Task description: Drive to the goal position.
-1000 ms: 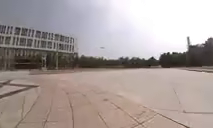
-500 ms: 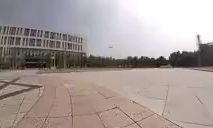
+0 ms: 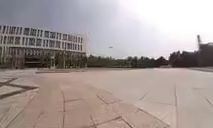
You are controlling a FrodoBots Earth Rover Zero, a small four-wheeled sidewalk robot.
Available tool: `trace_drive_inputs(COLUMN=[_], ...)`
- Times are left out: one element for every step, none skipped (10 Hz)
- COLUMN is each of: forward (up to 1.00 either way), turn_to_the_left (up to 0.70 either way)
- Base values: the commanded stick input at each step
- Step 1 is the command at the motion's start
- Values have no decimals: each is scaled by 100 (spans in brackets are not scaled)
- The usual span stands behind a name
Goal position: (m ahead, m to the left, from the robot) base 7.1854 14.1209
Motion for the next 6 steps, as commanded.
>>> trace_drive_inputs(forward=[70, 70, 70, 70, 70, 70], turn_to_the_left=[0, 0, 0, 0, 0, 0])
